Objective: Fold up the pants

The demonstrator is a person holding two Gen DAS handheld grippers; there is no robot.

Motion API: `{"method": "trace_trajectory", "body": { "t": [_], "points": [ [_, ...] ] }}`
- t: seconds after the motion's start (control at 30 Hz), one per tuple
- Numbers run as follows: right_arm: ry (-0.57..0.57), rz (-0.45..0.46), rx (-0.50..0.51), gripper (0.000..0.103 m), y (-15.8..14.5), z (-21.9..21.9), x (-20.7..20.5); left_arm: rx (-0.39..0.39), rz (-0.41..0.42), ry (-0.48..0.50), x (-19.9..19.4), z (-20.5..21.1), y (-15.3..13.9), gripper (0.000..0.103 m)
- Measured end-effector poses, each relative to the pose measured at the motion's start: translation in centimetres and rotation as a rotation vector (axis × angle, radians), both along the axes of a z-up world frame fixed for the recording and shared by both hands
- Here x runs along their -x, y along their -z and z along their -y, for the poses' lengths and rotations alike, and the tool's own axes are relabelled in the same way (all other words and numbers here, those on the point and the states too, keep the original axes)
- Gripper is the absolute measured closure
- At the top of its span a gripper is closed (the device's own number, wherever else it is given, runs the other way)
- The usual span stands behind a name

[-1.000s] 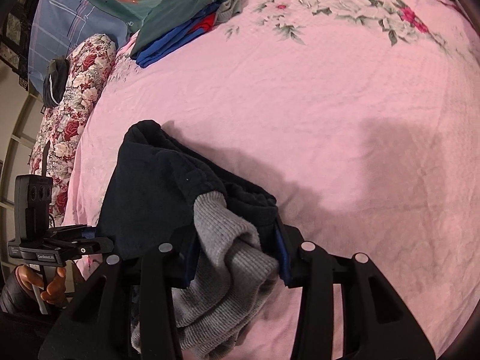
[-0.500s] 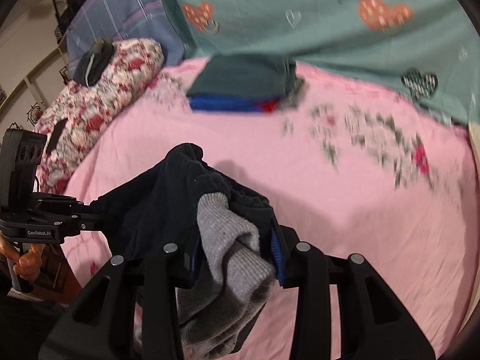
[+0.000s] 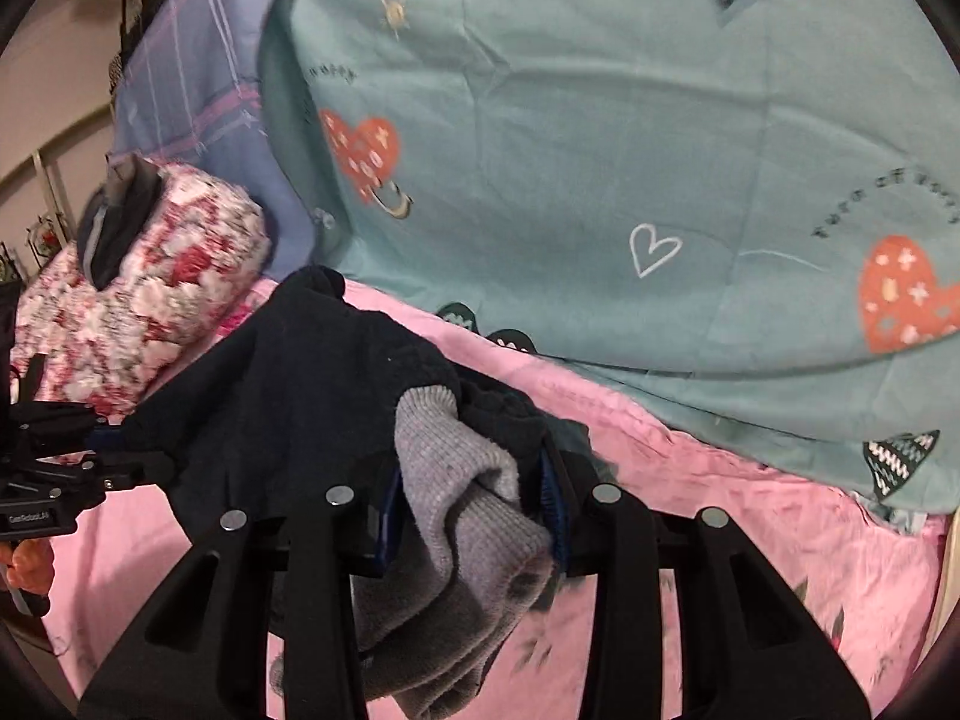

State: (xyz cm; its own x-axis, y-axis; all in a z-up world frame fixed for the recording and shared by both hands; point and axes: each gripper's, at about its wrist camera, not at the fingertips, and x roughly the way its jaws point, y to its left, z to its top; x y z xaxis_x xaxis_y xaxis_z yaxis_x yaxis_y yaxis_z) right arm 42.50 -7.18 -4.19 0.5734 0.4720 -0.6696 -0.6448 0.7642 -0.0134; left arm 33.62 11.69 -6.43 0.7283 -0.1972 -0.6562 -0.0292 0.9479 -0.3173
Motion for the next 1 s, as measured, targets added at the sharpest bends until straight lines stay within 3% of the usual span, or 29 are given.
{"method": "trace_trajectory", "body": {
  "t": [0.17,0.23,0.27,0.33,0.4,0.43,0.57,0.7,0.77,0.8,0.87,1.0],
  "points": [
    [0.048,-0.075,0.121,0.064,6.1,-2.7,-5.4,-0.002,-0.105,-0.009,-3.7,-1.8,7.1,0.075],
    [0.069,-0.064,0.146,0.059,8.0,-2.6,-6.5,0.001,-0.110,0.003,-3.8,-1.8,8.7,0.067],
    [0.092,-0.095,0.110,0.055,8.7,-2.1,-7.3,0.000,-0.109,0.006,-3.8,-1.8,9.3,0.061],
    [0.114,-0.137,0.053,0.043,9.2,-1.3,-8.0,-0.010,-0.113,-0.011,-3.7,-1.9,10.1,0.046],
    [0.127,-0.130,0.059,0.027,9.1,-0.9,-8.1,0.007,-0.110,-0.036,-3.6,-2.8,10.4,0.029],
    [0.131,-0.140,0.059,0.026,8.8,-0.8,-8.0,0.020,-0.117,-0.045,-3.5,-3.2,10.4,0.026],
    [0.108,-0.163,0.037,0.026,5.6,0.4,-6.6,0.026,-0.099,-0.072,-2.6,-4.6,8.1,0.020],
    [0.095,-0.039,-0.040,0.027,1.4,1.6,-1.2,0.030,0.048,-0.110,-1.0,-5.3,3.5,0.018],
    [0.060,-0.006,-0.102,0.035,0.2,1.6,1.2,0.031,0.104,-0.070,-1.4,-4.4,2.1,0.017],
    [0.036,-0.026,-0.126,0.048,0.3,1.3,1.5,0.026,0.124,-0.006,-2.3,-3.1,1.6,0.017],
    [0.007,-0.082,-0.134,0.062,1.3,0.5,1.1,0.009,0.134,0.068,-3.9,-1.4,2.1,0.017],
    [0.104,-0.193,-0.046,0.065,6.7,-0.2,-3.0,-0.027,0.002,0.139,-9.2,0.9,6.9,0.017]
  ]
}}
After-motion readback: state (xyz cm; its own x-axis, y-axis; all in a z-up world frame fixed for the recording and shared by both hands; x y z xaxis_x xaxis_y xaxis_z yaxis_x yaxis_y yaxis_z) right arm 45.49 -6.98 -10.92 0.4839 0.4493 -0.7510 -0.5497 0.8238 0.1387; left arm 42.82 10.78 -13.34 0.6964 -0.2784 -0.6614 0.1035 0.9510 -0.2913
